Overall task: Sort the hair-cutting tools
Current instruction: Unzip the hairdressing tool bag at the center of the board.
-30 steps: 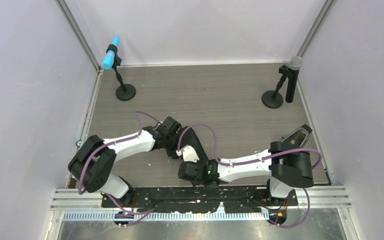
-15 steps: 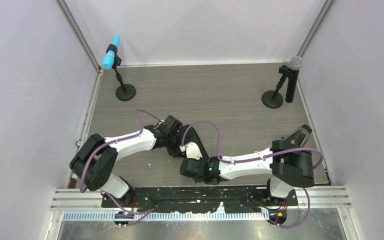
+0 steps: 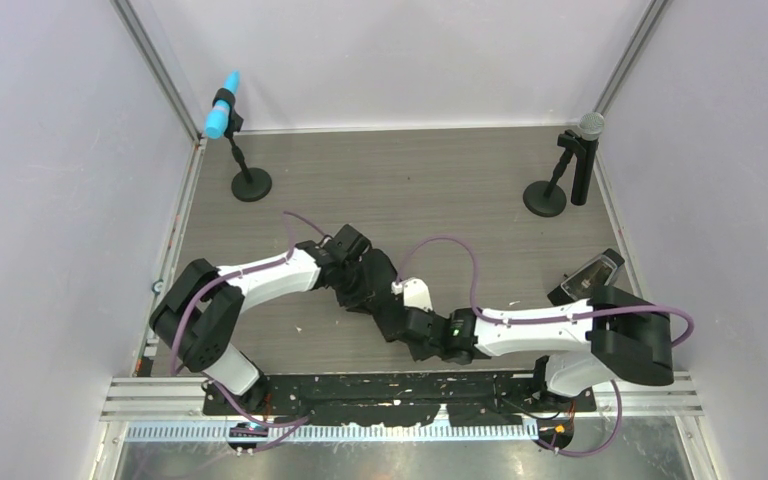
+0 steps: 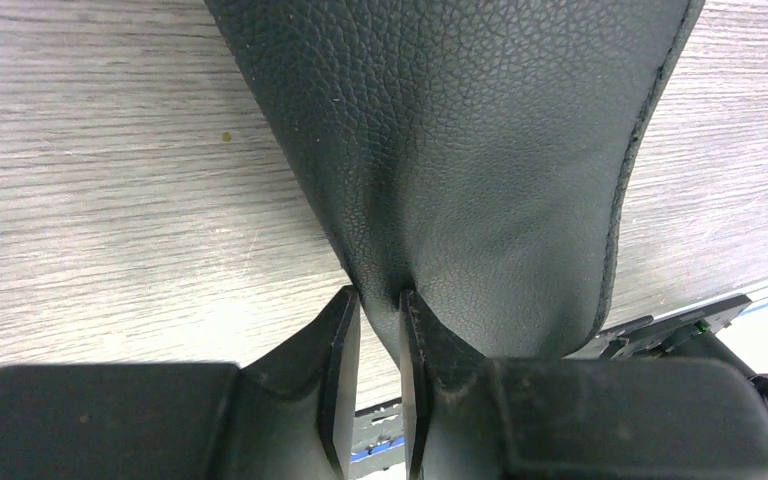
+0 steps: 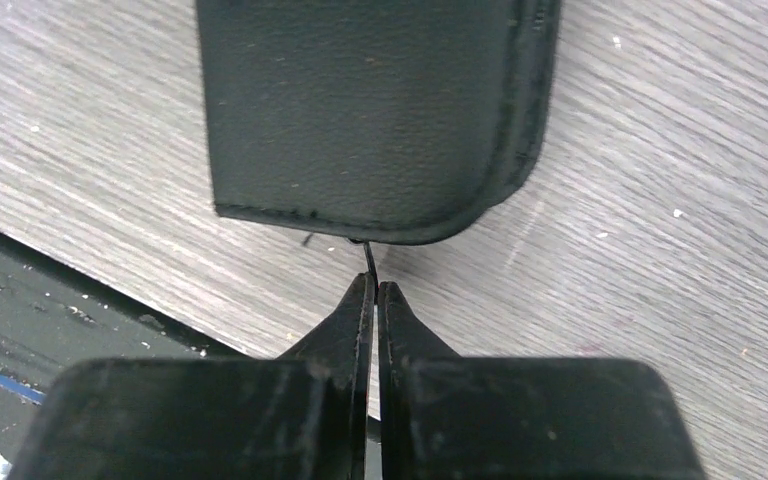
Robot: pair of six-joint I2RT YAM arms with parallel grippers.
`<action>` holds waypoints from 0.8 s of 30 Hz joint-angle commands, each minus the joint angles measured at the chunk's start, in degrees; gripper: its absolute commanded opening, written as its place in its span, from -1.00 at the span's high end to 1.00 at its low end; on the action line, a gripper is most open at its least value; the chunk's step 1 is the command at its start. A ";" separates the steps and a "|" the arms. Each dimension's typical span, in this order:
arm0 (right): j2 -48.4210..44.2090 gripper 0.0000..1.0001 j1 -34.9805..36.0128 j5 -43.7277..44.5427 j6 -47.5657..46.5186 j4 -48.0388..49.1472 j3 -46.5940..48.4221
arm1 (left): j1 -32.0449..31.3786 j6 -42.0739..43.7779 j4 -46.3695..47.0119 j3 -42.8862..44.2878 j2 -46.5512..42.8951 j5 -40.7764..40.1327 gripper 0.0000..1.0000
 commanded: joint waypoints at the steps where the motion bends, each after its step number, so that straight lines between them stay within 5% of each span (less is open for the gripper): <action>1: -3.37 0.89 -2.71 -1.75 1.22 -1.44 -3.39 | 1.90 4.59 -2.11 0.36 1.27 -8.12 0.59; 4: -3.05 0.90 -3.57 -2.02 -0.92 -0.03 -2.84 | 1.86 5.68 -1.83 0.24 0.17 -7.95 0.49; 8: 0.17 0.89 -3.30 -4.02 -4.90 2.01 1.69 | 1.99 4.84 -2.05 -1.51 -5.16 -8.01 0.00; 11: 3.47 0.89 -2.12 -5.99 -7.58 3.75 6.80 | 2.78 3.16 -2.93 -4.35 -12.03 -9.25 -0.18; 24: 13.15 0.90 0.33 -13.07 -9.91 12.50 17.78 | 5.07 -8.20 0.27 -22.55 -34.41 -5.47 -0.26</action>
